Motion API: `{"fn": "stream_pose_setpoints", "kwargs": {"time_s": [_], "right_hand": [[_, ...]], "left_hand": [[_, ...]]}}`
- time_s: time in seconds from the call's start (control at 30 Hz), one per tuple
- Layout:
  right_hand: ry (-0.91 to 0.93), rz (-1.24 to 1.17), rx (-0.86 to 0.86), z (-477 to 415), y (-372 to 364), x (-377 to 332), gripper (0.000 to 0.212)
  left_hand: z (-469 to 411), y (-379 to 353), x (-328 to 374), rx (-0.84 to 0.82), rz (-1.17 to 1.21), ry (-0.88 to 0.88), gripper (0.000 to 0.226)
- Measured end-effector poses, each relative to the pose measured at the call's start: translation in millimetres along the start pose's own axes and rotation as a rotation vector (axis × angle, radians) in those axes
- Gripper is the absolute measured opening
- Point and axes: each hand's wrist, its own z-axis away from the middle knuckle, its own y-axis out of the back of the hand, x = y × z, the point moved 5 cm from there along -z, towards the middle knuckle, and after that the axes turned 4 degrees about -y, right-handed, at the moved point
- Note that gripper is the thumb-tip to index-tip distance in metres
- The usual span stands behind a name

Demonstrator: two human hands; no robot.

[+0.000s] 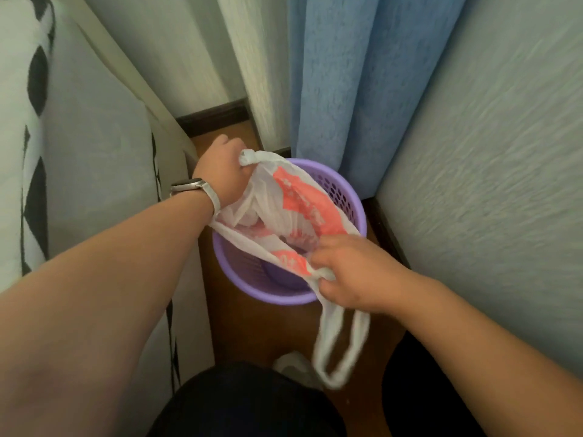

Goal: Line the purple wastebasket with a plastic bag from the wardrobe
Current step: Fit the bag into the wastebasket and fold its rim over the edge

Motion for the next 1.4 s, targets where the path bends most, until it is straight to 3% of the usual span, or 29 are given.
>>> {"fn": "stream_pose_setpoints", "kwargs": {"time_s": [0.1,0.23,0.3,0.37,0.47,0.57,0.67,0.87,1.03,1.23,1.4], "right_hand": [[-0.052,0.058,-0.075,20.6,-13.2,4.4,0.015],[-0.113,0.034,0.001,30.1,-10.7,5.9,0.044],[-0.135,-0.034,0.037,31.2,-7.0,2.6,0.051],[-0.151,-0.105,0.069,29.9,-1.9,-2.5,0.042],[-0.165,-0.176,0.138,20.5,2.9,-9.3,0.026],[-0.199,-0.18,0.175,5.0,2.3,-11.7,0.024],[-0.24,-0.151,0.107,-5.9,-3.5,-7.8,0.028],[-0.387,0.127,0.104,-8.4,-14.8,14.3,0.061],[-0.505,0.12,0.097,-23.0,-15.4,41.4,0.098],[-0.543,0.01,0.164,-35.2,-7.2,70.0,0.105],[-0.541,-0.117,0.256,-40.2,-7.4,82.1,0.104]], "left_hand": [[-5.4,5.0,-16.0,0.038,-0.011,0.133,0.013],[3.2,1.7,-20.6,-0.026,0.065,0.216,0.018],[14.3,4.6,-5.4,-0.03,-0.002,0.11,0.046],[26.8,15.5,20.0,0.046,-0.175,-0.108,0.058],[47.0,24.6,56.8,0.057,-0.24,-0.394,0.036],[70.3,0.2,65.2,-0.22,-0.192,-0.497,0.02],[84.1,-22.0,50.8,-0.357,-0.239,-0.442,0.033],[59.7,-35.6,20.9,-0.297,-0.365,-0.369,0.065],[26.5,-45.4,-5.8,-0.285,-0.306,-0.301,0.076],[-0.8,-60.8,-11.1,-0.324,-0.159,-0.326,0.087],[-1.7,-63.9,-17.4,-0.344,-0.1,-0.188,0.076]]}}
